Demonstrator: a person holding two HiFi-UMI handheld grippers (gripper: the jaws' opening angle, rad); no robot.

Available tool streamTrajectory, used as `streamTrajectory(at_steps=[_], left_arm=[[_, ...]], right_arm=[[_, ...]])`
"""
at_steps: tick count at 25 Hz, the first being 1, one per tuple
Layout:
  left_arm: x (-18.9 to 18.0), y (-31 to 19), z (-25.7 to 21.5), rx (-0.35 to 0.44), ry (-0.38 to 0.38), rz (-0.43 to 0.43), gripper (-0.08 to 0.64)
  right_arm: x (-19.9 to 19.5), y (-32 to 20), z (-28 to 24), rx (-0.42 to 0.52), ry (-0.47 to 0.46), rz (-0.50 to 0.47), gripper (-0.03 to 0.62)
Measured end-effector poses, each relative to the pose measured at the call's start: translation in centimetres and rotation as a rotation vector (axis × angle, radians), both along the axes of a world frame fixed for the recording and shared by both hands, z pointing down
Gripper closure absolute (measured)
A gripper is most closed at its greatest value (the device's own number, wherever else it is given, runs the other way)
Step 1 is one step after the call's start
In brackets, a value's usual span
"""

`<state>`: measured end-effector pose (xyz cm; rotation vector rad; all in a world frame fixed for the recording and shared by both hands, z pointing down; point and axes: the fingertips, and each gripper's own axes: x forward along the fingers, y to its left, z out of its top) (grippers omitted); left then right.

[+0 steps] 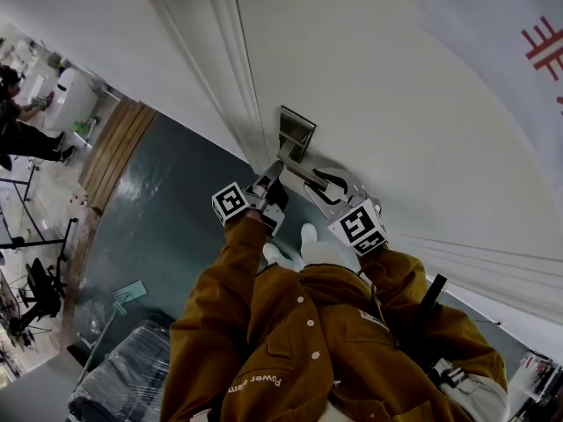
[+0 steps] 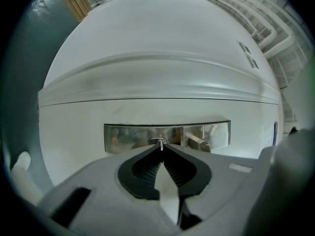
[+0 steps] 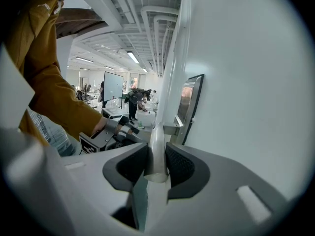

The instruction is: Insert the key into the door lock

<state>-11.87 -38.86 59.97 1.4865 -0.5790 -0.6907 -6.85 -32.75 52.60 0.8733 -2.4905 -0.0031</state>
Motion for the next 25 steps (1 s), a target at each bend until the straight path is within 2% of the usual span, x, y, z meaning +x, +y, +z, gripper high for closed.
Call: streamTrajectory(at_steps=[3, 5, 9, 11, 13, 16, 17, 22, 25], left_arm=[[0.1, 0.1, -0.7, 0.05, -0.023, 0.01, 0.534], [-0.2, 0.6, -0.3, 0.072, -0.11, 0.032, 0.509], [-2.1, 2.2, 0.0, 0.154, -0.416, 0.077, 0.491], [-3.0, 3.0, -1.0, 0.232, -0.574, 0.097, 0.493], [-3.4, 3.9, -2.8, 0.33, -0.717, 0.113, 0.538], [-3.7, 5.3, -5.8, 0.458, -0.899, 0.102, 0.56], [-3.7, 5.8, -6.6, 0.484, -0.94, 0.092, 0.56], [-3.3, 8.4, -10.3, 0.583, -1.12, 0.067, 0.56], [-2.5, 9.9, -12.0, 0.633, -1.163, 0.04, 0.561]], right_arm=[[0.0, 0.0, -0.4, -0.02, -0.019, -0.001, 0.466], [0.2, 0.0, -0.8, -0.026, -0.042, 0.013, 0.459], [0.6, -0.2, -2.2, -0.012, -0.092, 0.05, 0.43], [0.7, -0.2, -3.6, 0.0, -0.133, 0.058, 0.428], [0.8, -0.3, -5.3, 0.019, -0.176, 0.065, 0.434], [0.9, -0.2, -7.7, 0.072, -0.222, 0.091, 0.555], [0.9, -0.2, -8.2, 0.086, -0.23, 0.095, 0.586], [0.2, 0.5, -8.5, 0.1, -0.234, 0.108, 0.588], [0.1, 1.0, -7.4, 0.065, -0.25, 0.12, 0.588]])
